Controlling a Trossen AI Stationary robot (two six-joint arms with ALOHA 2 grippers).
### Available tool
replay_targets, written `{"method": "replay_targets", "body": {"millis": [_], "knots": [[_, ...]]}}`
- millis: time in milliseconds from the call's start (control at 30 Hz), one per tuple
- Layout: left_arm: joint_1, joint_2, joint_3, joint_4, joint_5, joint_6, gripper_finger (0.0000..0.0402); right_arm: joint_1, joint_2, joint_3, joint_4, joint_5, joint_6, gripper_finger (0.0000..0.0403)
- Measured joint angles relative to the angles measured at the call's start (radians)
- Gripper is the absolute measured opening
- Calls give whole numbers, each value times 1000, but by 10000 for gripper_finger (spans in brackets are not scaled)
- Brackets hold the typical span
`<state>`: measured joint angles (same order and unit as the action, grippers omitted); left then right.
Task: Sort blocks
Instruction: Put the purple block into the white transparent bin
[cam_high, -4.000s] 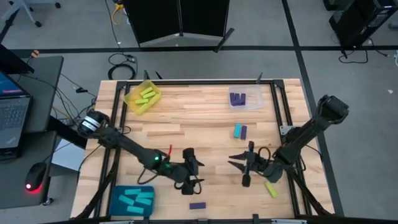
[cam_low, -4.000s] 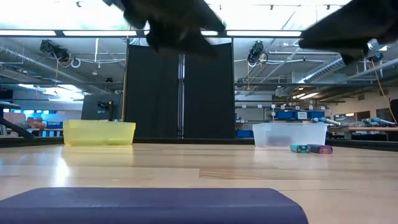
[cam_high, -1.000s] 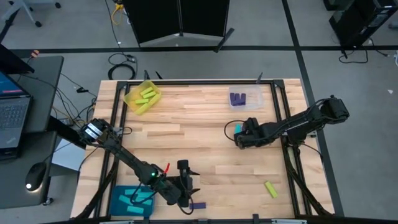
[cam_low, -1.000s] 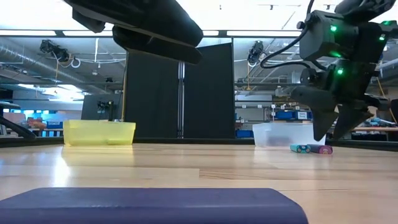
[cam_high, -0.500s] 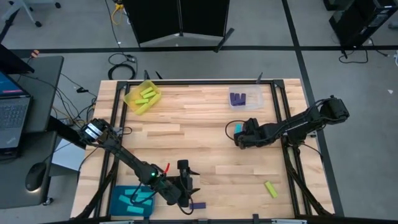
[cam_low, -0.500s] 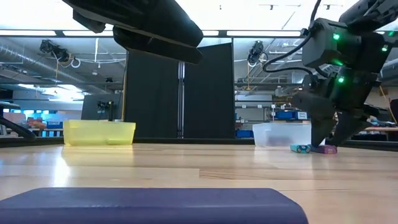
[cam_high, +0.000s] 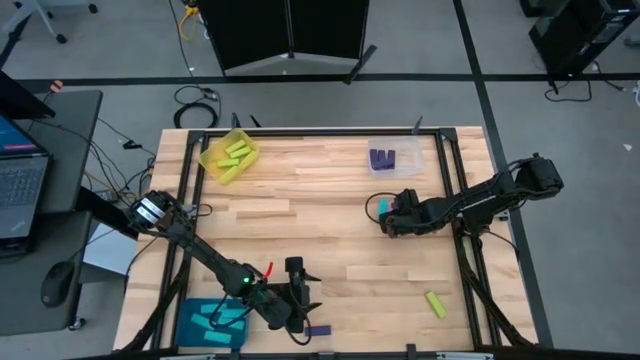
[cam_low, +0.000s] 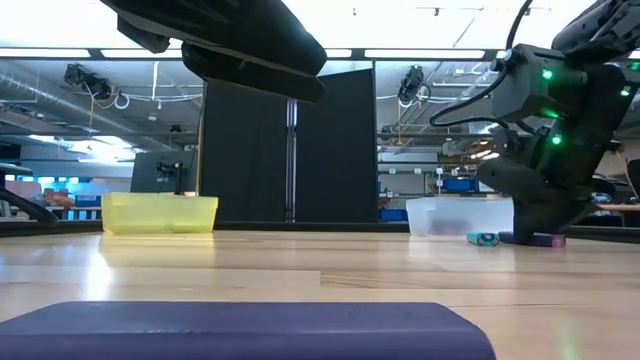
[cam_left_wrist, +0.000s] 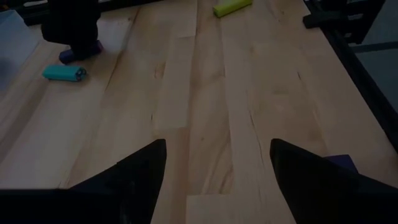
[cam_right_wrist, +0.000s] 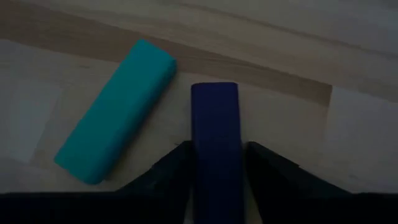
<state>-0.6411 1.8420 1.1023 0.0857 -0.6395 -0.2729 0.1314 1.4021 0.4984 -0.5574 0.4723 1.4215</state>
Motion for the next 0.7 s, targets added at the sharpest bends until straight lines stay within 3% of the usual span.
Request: {"method": "replay_targets", "body": {"millis": [100,333,700], "knots": [[0,0,0,1,0,0,296,0,0,0,0,-1,-15,118],[0,0,0,21,0,0,296,6,1,-1,-3,18,-35,116],[2,0,0,25,0,-19,296,78,6,127,-201,247,-10,116]]}}
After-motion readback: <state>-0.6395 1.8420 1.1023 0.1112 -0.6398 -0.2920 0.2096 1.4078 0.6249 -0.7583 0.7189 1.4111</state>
